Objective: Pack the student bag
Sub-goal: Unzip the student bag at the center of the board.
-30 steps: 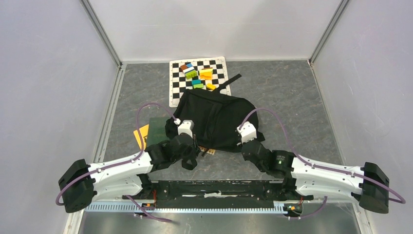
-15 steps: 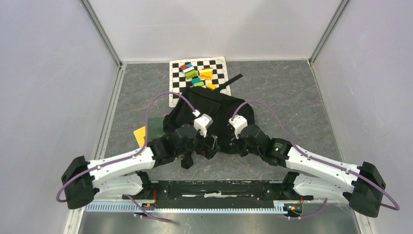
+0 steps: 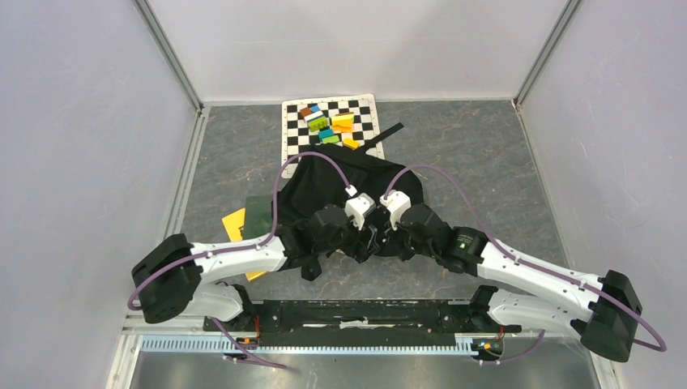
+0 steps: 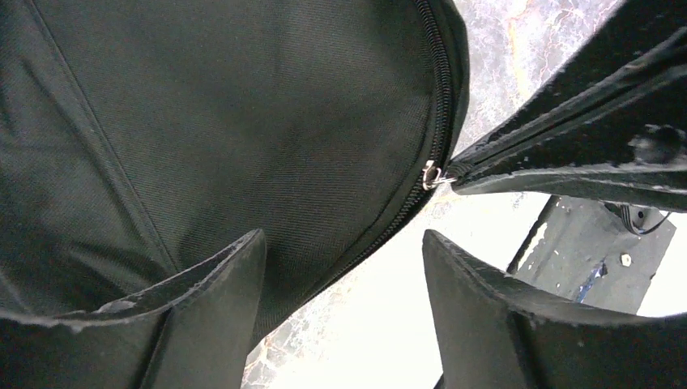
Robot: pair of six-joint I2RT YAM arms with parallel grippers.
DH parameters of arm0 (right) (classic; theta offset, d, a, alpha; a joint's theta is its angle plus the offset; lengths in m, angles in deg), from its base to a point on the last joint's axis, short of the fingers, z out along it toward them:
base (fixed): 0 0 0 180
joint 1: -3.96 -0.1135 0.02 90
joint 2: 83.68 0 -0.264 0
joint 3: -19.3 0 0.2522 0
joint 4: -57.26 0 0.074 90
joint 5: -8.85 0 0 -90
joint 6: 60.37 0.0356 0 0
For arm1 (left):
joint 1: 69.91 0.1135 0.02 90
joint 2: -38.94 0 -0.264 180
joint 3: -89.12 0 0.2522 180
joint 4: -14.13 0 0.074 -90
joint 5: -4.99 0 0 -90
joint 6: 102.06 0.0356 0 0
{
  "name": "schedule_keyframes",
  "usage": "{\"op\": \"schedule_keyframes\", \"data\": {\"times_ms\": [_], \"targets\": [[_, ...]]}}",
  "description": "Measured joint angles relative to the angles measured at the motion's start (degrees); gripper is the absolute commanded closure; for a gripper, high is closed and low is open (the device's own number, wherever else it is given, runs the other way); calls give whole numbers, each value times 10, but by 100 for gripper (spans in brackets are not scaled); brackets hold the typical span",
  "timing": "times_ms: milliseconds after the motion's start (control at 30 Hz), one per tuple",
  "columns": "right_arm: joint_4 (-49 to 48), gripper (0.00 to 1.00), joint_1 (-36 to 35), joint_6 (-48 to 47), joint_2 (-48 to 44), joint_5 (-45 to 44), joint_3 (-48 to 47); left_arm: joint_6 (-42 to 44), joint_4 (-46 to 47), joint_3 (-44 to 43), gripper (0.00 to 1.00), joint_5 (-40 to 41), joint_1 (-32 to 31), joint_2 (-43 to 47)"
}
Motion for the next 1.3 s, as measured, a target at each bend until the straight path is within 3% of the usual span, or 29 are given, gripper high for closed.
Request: {"op": "schedule_keyframes", "data": {"times_ms": [133,267,333,700,1300], "targets": [[17,100,0,2,0,-14,-6,3,12,-2,56,0,0,-23],[28,100,0,5,0,-31,-15,3,24,-2,88,0,-4,-31],[35,100,0,6,0,-46,-22,1,33,-2,98,1,-6,-32],[89,100,-4,9,61,-138,-103,-32,101,37,98,9,-11,-16],[174,100,-8,19,83,-290,-119,-77,73,117,97,64,-27,85]]}}
